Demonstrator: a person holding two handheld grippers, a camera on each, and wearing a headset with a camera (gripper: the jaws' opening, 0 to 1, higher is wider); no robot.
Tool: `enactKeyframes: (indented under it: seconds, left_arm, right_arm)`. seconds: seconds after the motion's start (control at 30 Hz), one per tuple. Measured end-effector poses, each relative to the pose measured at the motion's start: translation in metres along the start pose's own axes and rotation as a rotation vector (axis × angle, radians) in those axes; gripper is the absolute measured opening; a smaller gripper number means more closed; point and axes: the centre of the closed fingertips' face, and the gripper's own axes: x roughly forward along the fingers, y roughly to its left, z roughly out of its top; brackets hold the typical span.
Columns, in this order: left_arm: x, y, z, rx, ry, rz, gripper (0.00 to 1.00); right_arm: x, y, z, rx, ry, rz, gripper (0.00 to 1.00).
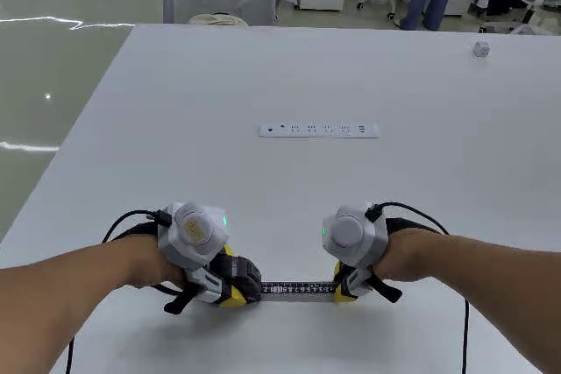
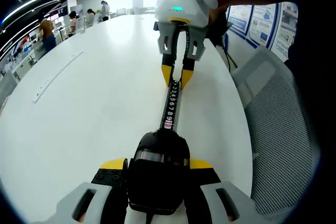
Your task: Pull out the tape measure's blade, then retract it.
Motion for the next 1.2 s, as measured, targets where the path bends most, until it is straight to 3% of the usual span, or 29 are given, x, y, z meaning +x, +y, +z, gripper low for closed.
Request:
enactKeyframes:
  seconds: [1.2]
  left_arm:
    - [0.0,0.0,0.0,-0.007,0.004,-0.002,0.39]
  right_arm:
    - [-0.005,-0.002,-0.012,0.007,0.011,-0.002,0.12]
